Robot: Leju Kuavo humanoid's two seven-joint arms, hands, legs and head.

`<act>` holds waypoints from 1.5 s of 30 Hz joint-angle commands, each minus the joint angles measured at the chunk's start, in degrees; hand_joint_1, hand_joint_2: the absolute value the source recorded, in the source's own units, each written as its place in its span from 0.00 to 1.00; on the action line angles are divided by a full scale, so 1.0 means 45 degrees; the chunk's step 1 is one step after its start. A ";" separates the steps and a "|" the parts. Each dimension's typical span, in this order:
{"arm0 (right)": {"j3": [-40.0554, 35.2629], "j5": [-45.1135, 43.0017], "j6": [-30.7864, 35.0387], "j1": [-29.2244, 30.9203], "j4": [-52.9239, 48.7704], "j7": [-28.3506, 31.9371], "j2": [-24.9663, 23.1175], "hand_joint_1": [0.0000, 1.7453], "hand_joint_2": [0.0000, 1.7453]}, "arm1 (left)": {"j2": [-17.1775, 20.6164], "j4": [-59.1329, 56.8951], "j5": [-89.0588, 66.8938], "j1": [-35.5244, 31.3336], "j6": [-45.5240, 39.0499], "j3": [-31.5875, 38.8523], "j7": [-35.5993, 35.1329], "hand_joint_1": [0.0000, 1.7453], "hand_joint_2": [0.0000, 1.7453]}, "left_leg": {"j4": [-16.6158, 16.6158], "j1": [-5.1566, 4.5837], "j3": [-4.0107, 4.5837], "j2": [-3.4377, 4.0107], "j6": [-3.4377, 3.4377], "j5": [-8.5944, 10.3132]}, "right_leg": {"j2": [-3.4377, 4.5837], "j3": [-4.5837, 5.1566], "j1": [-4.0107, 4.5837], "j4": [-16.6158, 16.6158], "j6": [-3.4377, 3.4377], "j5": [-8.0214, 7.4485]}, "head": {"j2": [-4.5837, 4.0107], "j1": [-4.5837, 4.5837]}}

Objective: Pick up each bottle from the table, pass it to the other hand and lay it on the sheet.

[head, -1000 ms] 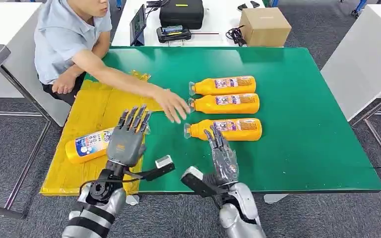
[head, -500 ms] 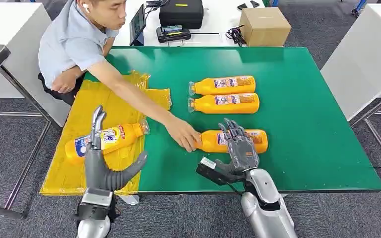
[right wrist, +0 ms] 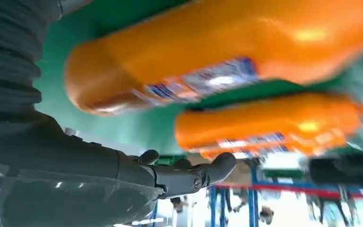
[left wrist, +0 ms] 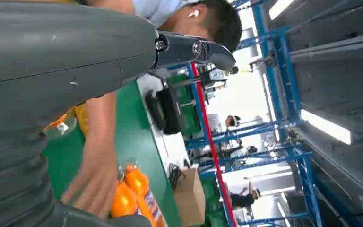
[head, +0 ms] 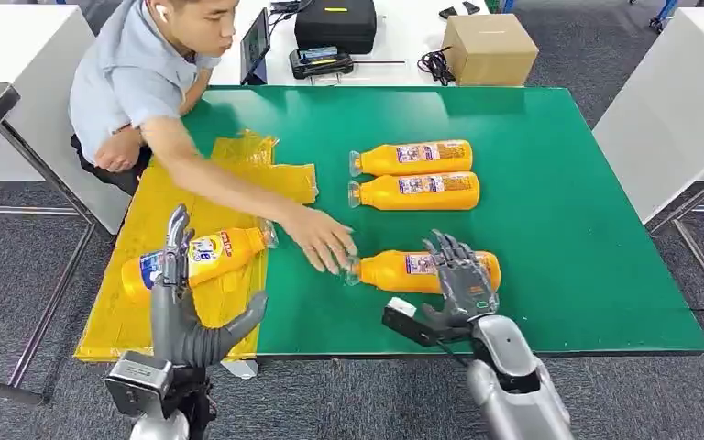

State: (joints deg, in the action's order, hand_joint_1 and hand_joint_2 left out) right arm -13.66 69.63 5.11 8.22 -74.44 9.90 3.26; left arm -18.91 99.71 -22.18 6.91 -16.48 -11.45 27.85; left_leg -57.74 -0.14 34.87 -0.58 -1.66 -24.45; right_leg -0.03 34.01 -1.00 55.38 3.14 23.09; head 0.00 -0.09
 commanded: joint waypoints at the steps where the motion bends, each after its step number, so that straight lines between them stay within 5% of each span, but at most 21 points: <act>1: -0.1217 -0.0188 -0.1191 0.0829 0.0684 -0.0709 0.1827 0.00 1.00 | -0.0050 -0.0638 -0.0007 -0.0302 -0.0241 -0.0053 -0.0266 0.00 1.00 | 0.0001 0.0003 -0.0062 0.0021 0.0020 -0.0025 | 0.0009 -0.0057 0.0007 0.0000 -0.0029 0.0020 | 0.0000 0.0000; 15: -0.1132 -0.0389 -0.1525 0.1346 0.1499 -0.1272 0.2554 0.00 1.00 | 0.0090 -0.0590 -0.0437 -0.0247 -0.0233 -0.0425 -0.0521 0.00 1.00 | 0.0005 0.0009 -0.0067 0.0024 0.0021 -0.0025 | 0.0012 -0.0063 0.0013 -0.0008 -0.0030 0.0017 | 0.0000 -0.0005; 28: -0.0770 -0.0582 -0.0637 0.2665 0.4736 -0.0563 0.1473 0.00 1.00 | 0.0126 -0.1502 -0.0540 -0.0792 -0.0164 -0.0904 -0.0460 0.00 1.00 | 0.0013 0.0010 -0.0068 0.0031 0.0016 -0.0014 | 0.0020 -0.0062 0.0013 -0.0020 -0.0024 0.0003 | 0.0000 -0.0005; 45: -0.1405 -0.1133 -0.0549 0.2956 0.5553 0.0055 0.0782 0.00 1.00 | 0.0225 -0.1971 -0.0621 -0.1131 -0.0221 -0.1436 -0.0341 0.00 1.00 | 0.0010 0.0019 -0.0092 0.0024 0.0018 -0.0016 | 0.0009 -0.0081 0.0020 -0.0017 -0.0025 0.0009 | 0.0000 -0.0010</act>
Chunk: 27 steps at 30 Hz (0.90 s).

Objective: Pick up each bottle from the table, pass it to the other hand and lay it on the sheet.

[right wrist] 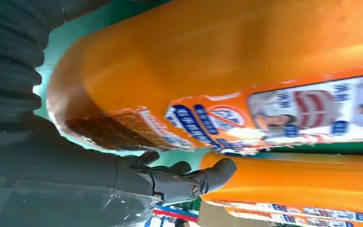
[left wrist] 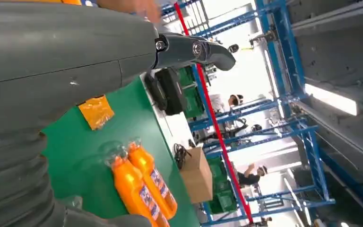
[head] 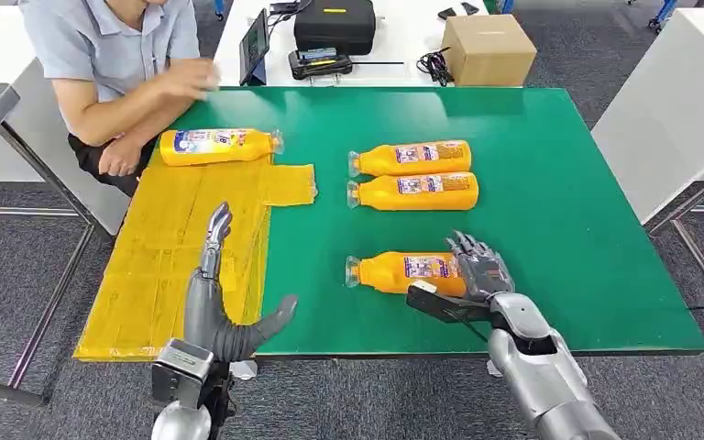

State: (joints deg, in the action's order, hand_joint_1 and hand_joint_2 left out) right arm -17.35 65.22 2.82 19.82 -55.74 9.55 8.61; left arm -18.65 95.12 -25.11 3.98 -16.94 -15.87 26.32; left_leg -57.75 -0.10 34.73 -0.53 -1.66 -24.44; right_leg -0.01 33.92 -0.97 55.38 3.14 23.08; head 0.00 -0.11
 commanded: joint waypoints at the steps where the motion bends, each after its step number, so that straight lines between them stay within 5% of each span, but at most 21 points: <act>1: -0.0584 -0.0152 -0.0039 0.0376 0.1396 0.0133 -0.0408 0.00 1.00 | 0.0167 -0.0951 0.0030 -0.0480 -0.0119 -0.0455 -0.0001 0.00 1.00 | 0.0012 0.0010 -0.0064 0.0004 0.0021 -0.0017 | -0.0006 -0.0066 0.0013 -0.0015 -0.0030 0.0016 | 0.0000 0.0000; 10: -0.0695 -0.0526 -0.0478 0.0487 0.1722 0.0208 -0.0258 0.00 1.00 | 0.0190 -0.1132 0.0084 -0.0561 -0.0046 -0.0515 0.0013 0.00 1.00 | 0.0012 0.0008 -0.0053 0.0007 0.0016 -0.0010 | -0.0001 -0.0051 0.0012 -0.0013 -0.0025 0.0008 | 0.0000 -0.0005; 11: -0.0770 -0.0584 -0.0543 0.0528 0.1856 0.0231 -0.0119 0.27 1.00 | 0.0200 -0.1198 0.0116 -0.0586 -0.0010 -0.0533 0.0016 0.00 1.00 | 0.0008 0.0008 -0.0064 0.0003 0.0021 -0.0015 | -0.0008 -0.0063 0.0012 -0.0010 -0.0030 0.0015 | 0.0000 -0.0005; 12: -0.0838 -0.0589 -0.0605 0.0590 0.2057 0.0218 0.0013 1.00 1.00 | 0.0186 -0.1248 0.0124 -0.0592 -0.0018 -0.0539 0.0018 0.00 1.00 | 0.0014 0.0006 -0.0058 0.0000 0.0016 -0.0008 | -0.0009 -0.0057 0.0009 -0.0017 -0.0022 0.0008 | 0.0000 -0.0005; 27: -0.1598 -0.2235 -0.2451 0.1385 0.3825 0.1032 0.1418 1.00 1.00 | 0.0261 -0.1655 0.0446 -0.0881 0.0138 -0.0691 0.0222 0.00 1.00 | 0.0015 -0.0005 -0.0149 -0.0061 0.0011 0.0004 | -0.0059 -0.0167 0.0006 -0.0043 -0.0021 0.0009 | 0.0000 0.0000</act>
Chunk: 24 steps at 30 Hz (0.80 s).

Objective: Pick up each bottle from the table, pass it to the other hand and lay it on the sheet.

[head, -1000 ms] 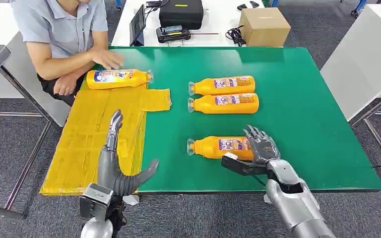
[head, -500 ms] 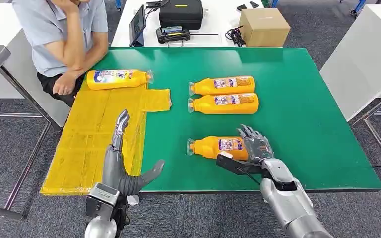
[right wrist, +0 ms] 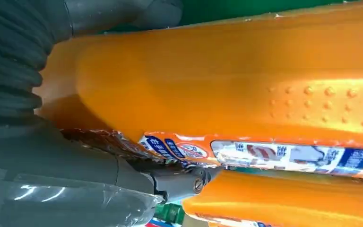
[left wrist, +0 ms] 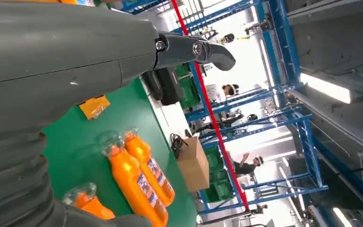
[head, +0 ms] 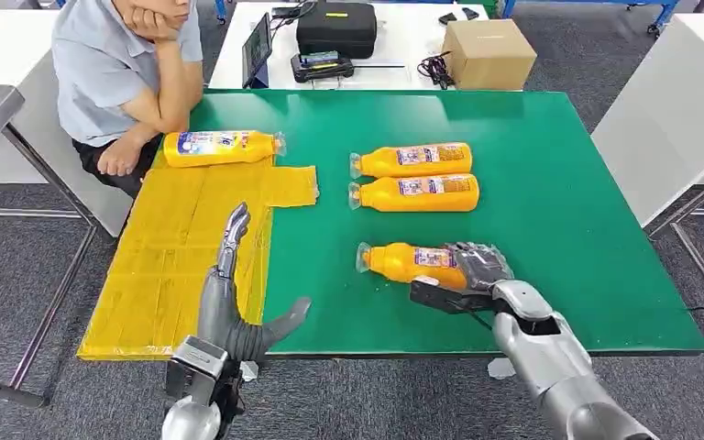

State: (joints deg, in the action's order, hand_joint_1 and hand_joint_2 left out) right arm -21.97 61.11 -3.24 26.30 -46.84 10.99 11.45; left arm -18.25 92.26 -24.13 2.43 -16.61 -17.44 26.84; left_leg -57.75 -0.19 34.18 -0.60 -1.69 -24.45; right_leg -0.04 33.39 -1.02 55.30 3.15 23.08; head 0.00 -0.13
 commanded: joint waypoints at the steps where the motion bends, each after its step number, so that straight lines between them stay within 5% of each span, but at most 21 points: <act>1: -0.0812 -0.1362 -0.1047 -0.0007 0.1816 0.0741 0.1089 1.00 1.00 | 0.0172 -0.1115 0.0278 -0.0610 0.0039 -0.0360 0.0142 0.00 1.00 | 0.0020 0.0014 -0.0034 -0.0055 0.0021 0.0008 | -0.0064 -0.0060 0.0018 -0.0031 -0.0029 0.0007 | 0.0000 0.0000; 9: -0.1055 -0.1936 -0.1023 0.0122 0.1566 0.0771 0.1213 1.00 1.00 | 0.0179 -0.1075 0.0317 -0.0597 -0.0053 -0.0394 0.0173 0.00 1.00 | 0.0012 0.0006 -0.0066 -0.0025 0.0002 -0.0005 | -0.0031 -0.0084 0.0009 -0.0020 -0.0014 0.0006 | 0.0000 0.0000; 15: 0.0242 -0.5840 -0.1619 -0.1073 -0.0972 0.2465 0.0826 1.00 1.00 | -0.0044 -0.1252 0.1373 -0.0633 -0.1022 -0.0067 0.0659 0.00 1.00 | 0.0016 0.0020 -0.0074 -0.0031 0.0012 -0.0005 | -0.0041 -0.0092 0.0024 -0.0030 -0.0026 0.0007 | 0.0000 0.0004; 18: 0.0721 -0.7442 -0.1681 -0.1549 -0.2861 0.2865 0.0031 1.00 1.00 | -0.0384 -0.2400 0.4557 -0.0821 0.0044 0.0392 -0.0903 0.00 1.00 | 0.0019 0.0019 -0.0081 0.0022 0.0013 -0.0014 | 0.0006 -0.0090 0.0024 -0.0028 -0.0026 0.0003 | 0.0000 0.0009; 24: -0.0311 -0.7819 -0.1397 -0.0048 -0.3541 0.2296 -0.1236 1.00 1.00 | -0.0082 -0.4996 0.8197 -0.1209 0.1342 0.0164 -0.1267 0.00 1.00 | 0.0010 0.0008 -0.0044 0.0150 0.0015 -0.0038 | 0.0107 -0.0001 0.0010 0.0015 -0.0032 -0.0018 | 0.0000 0.0000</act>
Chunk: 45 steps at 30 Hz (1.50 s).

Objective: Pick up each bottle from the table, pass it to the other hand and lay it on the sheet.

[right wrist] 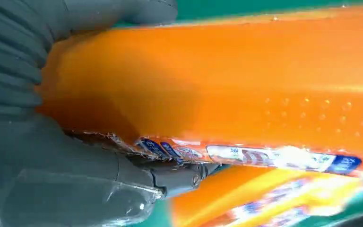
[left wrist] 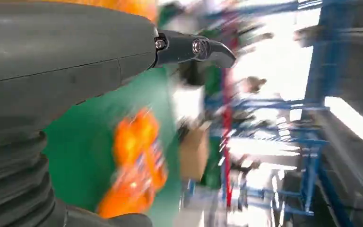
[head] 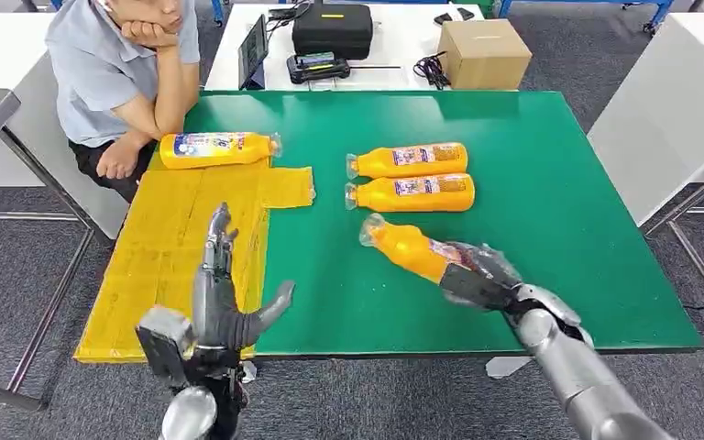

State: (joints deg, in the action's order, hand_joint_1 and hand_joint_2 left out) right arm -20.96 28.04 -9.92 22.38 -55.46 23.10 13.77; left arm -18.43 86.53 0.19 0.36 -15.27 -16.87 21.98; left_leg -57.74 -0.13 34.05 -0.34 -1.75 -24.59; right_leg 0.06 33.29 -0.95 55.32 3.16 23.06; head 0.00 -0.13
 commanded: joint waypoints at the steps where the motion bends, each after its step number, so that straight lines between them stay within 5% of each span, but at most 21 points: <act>1: -0.0759 -0.0494 0.0154 0.1003 -0.1669 -0.0224 -0.1809 1.00 1.00 | -0.0076 -0.3915 0.3384 -0.0814 0.1242 0.0077 -0.0419 0.00 1.00 | 0.0003 -0.0002 0.0013 0.0075 0.0026 -0.0005 | 0.0067 0.0046 -0.0002 0.0025 -0.0032 -0.0008 | 0.0000 -0.0005; 13: -0.1383 -0.0980 0.0171 0.1286 -0.2548 -0.0114 -0.2800 1.00 1.00 | 0.0112 -0.4796 0.3873 -0.1368 0.1679 -0.0636 -0.0702 0.00 1.00 | 0.0000 -0.0007 0.0135 -0.0015 0.0020 0.0041 | -0.0001 0.0134 -0.0009 0.0033 -0.0050 -0.0015 | 0.0000 0.0005; 25: -0.3148 -0.0696 0.0658 0.1271 -0.0386 0.0043 -0.4385 1.00 1.00 | -0.0150 -0.5023 0.4035 -0.2909 0.1476 -0.0508 0.0320 0.00 1.00 | -0.0005 0.0023 0.0109 0.0010 0.0034 0.0022 | 0.0014 0.0117 0.0019 0.0033 -0.0067 -0.0004 | 0.0000 0.0000; 45: -0.3593 -0.0575 0.0855 0.1244 0.0109 0.0094 -0.4538 1.00 1.00 | -0.0157 -0.5002 0.4255 -0.3040 0.1611 -0.0669 0.0572 0.00 1.00 | -0.0005 0.0016 0.0157 -0.0026 0.0026 0.0038 | -0.0018 0.0153 0.0010 0.0033 -0.0054 -0.0010 | 0.0000 0.0005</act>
State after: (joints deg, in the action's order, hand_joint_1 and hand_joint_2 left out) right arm -34.36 25.29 -5.92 25.65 -59.80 23.50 -6.60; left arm -18.93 66.69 19.32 -10.44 -8.28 -19.37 24.61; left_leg -57.76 -0.09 34.89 -0.47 -1.70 -24.36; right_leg -0.01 34.12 -0.95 55.48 3.01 22.97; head 0.00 -0.11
